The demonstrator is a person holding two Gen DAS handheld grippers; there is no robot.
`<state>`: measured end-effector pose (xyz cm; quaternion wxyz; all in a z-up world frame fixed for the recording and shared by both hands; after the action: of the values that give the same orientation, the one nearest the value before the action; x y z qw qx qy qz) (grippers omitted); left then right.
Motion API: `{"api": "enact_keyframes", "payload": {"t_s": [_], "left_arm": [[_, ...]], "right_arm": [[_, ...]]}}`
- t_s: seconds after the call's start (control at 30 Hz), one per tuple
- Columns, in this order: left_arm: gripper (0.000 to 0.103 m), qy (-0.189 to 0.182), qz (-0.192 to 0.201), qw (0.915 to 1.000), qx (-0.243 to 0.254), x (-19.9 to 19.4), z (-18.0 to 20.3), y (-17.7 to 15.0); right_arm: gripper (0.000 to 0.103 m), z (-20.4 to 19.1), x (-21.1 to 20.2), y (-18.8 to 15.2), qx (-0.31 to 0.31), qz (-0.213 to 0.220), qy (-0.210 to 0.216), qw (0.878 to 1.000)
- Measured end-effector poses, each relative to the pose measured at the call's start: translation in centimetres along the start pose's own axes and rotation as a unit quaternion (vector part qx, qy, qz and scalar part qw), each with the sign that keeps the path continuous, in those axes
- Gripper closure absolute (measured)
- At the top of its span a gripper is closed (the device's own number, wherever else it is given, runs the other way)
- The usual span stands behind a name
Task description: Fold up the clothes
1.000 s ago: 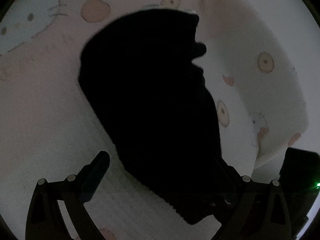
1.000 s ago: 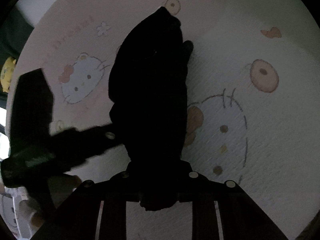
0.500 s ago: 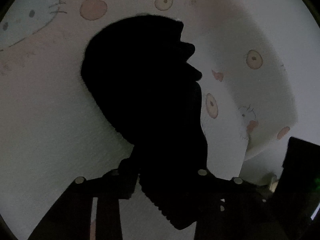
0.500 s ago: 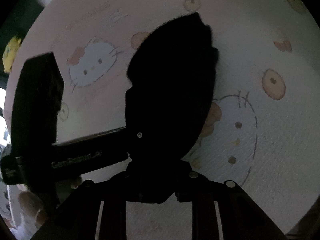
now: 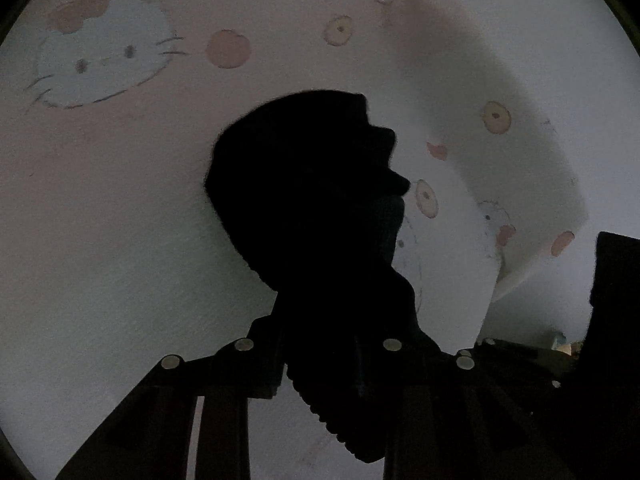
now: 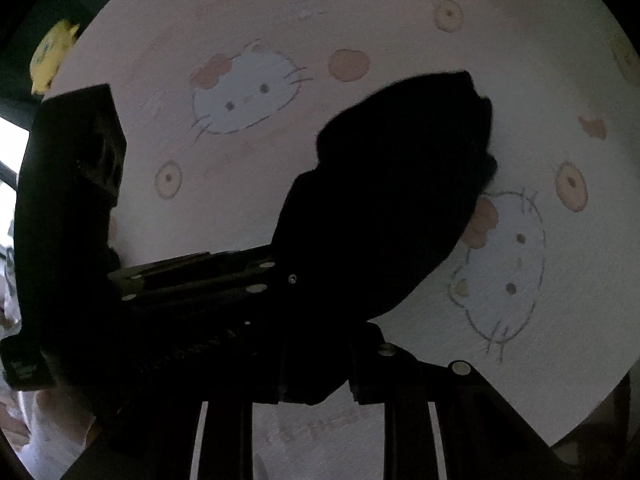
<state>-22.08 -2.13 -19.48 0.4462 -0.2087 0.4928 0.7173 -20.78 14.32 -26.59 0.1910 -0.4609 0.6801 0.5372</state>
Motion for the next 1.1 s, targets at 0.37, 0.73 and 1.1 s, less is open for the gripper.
{"api": "enact_keyframes", "payload": {"t_s": [0.37, 0.73, 1.1], "left_arm": [[0.08, 0.031, 0.03, 0.998, -0.047, -6.4, -4.8, -0.9], [0.08, 0.077, 0.019, 0.9962, -0.036, -9.6, -6.9, -2.8], [0.08, 0.126, 0.028, 0.9903, -0.051, -11.5, -9.5, -2.8]], "right_arm": [[0.082, -6.3, 0.6, 0.3, -0.038, -0.02, 0.012, 0.999], [0.082, -10.2, 0.6, -2.4, -0.082, -0.058, 0.015, 0.995], [0.048, -10.5, 1.3, -1.8, -0.114, -0.08, -0.054, 0.989]]}}
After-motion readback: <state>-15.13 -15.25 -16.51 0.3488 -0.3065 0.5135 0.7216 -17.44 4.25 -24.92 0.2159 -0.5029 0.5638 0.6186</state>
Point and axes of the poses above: each gripper's, at about its wrist camera, not at the fingertips, and x roughly the way its jaws point, z to its right, y to its top, the point moved 4 cm from there along x, roughly the way its jaws point, and after that the axes turned 13 degrees about z, right-handed, at the moved point
